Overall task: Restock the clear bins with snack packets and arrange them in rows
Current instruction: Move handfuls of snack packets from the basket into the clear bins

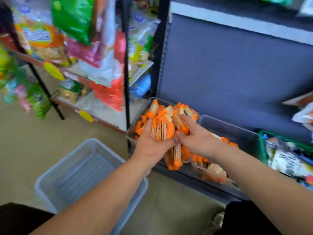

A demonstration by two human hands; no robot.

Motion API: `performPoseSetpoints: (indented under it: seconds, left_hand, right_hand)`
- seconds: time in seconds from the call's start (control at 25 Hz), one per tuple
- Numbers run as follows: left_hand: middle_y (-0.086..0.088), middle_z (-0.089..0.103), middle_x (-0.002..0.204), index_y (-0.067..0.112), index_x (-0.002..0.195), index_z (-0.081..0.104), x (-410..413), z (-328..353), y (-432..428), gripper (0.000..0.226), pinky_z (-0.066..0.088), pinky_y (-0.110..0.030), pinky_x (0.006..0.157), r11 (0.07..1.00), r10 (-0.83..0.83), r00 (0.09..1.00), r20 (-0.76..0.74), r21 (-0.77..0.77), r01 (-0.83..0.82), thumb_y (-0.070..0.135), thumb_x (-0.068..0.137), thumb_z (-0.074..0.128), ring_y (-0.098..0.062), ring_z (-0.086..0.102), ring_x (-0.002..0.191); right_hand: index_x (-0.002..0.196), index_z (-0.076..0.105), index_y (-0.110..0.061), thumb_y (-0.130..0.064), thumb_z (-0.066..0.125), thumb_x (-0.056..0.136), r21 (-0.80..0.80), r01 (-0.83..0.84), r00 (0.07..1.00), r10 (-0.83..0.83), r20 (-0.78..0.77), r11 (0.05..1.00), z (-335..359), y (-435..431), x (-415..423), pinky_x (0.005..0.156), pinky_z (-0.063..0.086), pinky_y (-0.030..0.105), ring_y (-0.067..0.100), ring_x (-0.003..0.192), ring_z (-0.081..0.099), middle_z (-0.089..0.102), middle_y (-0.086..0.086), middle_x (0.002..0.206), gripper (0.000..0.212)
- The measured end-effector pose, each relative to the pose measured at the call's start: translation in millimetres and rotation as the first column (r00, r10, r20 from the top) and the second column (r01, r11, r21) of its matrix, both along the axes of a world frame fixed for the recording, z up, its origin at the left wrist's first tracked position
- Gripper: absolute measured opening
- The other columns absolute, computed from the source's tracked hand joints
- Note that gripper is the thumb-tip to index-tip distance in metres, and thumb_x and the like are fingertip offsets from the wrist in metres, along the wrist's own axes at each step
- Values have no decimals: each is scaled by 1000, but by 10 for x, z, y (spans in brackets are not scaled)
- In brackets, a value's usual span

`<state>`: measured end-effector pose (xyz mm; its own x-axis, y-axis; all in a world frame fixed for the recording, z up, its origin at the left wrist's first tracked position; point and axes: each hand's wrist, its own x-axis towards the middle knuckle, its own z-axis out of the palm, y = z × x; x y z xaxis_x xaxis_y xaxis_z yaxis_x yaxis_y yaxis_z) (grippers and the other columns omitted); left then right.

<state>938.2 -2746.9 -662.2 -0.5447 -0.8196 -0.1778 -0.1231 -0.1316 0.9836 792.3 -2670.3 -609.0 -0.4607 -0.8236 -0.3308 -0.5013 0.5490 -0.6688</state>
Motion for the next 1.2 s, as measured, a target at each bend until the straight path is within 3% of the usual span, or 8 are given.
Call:
performPoseSetpoints:
  seconds: [0.2,0.28,0.44,0.64,0.84,0.96,1.12,1.2]
  left_hand:
    - [31,74,83,45,105,59,-1276,-21,533,54,57,-24,71,997,-71,992,102,24,68,22,72,95,14,68,76]
    - [27,75,88,44,117,59,-1690,-145,700,62,60,-29,84,994,-104,983,154,43,98,26,70,96,11,69,81]
    - [28,69,96,49,123,51,-2119,-417,907,71,53,-18,86,985,-169,937,306,26,169,19,74,94,12,66,88]
    - [19,41,156,39,162,25,-2312,-585,764,112,40,-32,117,933,-338,766,546,90,348,28,73,93,-12,48,138]
    - [4,59,134,20,140,61,-2444,-478,634,53,49,-39,111,814,-325,533,781,-55,578,24,90,76,-24,56,131]
    - [-3,61,136,17,142,60,-2549,-402,528,52,49,-35,108,641,-294,405,866,-136,755,28,93,72,-26,56,131]
    - [-2,68,131,20,134,67,-2648,-457,504,41,52,-37,105,534,-368,450,814,-212,819,33,95,71,-23,62,124]
    - [-3,73,115,20,118,74,-2624,-610,545,26,55,-39,98,541,-459,471,753,-184,821,35,97,69,-21,66,110]
  right_hand:
    - [134,48,-51,-17,59,98,-28,179,976,-174,132,983,-31,634,-1167,62,56,34,16,73,61,63,-6,92,51]
    - [124,49,-50,-14,58,97,-8,245,957,-241,163,969,-211,837,-1548,59,50,34,20,69,55,62,1,84,46]
    - [144,44,-44,-18,61,95,68,235,946,-244,213,970,-685,1050,-1993,63,57,34,26,91,64,67,2,115,58]
    - [162,25,-36,-21,64,98,289,128,925,-220,310,949,-962,1107,-2192,82,62,38,22,101,62,52,6,129,77]
    - [163,27,-27,-11,61,101,335,198,918,-294,267,921,-996,1270,-2446,94,60,45,31,120,65,52,15,150,73]
    - [155,44,-22,-17,60,102,372,207,932,-298,208,905,-964,1384,-2512,93,60,46,30,119,65,58,13,142,55]
    - [125,59,-27,-25,64,99,334,351,891,-422,167,874,-999,1519,-2580,61,52,29,22,79,67,66,9,99,27]
    - [112,64,-21,-27,66,96,310,380,905,-419,69,871,-1024,1568,-2581,66,52,30,23,75,64,65,7,89,17]
